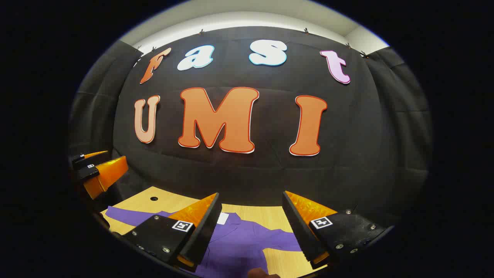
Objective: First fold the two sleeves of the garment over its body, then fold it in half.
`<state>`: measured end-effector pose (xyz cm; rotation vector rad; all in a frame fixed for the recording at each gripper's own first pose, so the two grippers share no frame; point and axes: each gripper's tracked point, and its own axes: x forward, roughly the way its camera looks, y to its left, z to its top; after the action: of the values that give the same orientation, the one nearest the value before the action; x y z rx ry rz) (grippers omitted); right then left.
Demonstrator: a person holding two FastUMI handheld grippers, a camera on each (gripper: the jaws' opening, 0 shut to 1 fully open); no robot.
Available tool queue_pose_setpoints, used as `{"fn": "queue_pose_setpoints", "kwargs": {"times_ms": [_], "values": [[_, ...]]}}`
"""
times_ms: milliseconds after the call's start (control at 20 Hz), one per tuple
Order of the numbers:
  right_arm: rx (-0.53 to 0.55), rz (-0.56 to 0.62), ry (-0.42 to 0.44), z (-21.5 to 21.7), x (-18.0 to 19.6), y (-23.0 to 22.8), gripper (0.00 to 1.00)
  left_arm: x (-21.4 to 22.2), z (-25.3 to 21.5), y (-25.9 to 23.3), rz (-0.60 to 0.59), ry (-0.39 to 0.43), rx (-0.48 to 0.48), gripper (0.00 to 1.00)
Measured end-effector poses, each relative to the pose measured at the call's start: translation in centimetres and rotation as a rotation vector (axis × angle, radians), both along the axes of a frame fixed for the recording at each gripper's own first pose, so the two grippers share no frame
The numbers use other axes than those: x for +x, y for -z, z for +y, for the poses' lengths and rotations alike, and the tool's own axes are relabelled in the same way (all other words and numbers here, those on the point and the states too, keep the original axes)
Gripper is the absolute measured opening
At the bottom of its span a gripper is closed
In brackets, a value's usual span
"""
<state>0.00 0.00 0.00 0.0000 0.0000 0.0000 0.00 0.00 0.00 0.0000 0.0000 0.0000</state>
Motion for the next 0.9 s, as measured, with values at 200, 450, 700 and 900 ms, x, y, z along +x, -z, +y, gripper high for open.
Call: {"fn": "queue_pose_setpoints", "kwargs": {"times_ms": [200, 450, 700, 900], "values": [[-0.016, 0.007, 0.008, -0.2, -0.2, 0.1, 0.95, -0.5, 0.6, -0.4, -0.008, -0.039, 0.013, 0.95], [-0.027, 0.006, 0.005, -0.7, -0.2, 0.2, 0.95, -0.8, -0.1, -0.4, -0.008, -0.061, 0.018, 0.94], [-0.028, 0.008, 0.008, -1.6, -0.2, 0.5, 0.95, -0.9, -1.6, -0.7, -0.018, -0.034, 0.015, 0.95], [-0.025, 0.025, 0.032, -3.0, -0.3, 1.3, 0.95, -1.0, -2.3, -0.3, -0.01, -0.023, 0.019, 0.95]]}}
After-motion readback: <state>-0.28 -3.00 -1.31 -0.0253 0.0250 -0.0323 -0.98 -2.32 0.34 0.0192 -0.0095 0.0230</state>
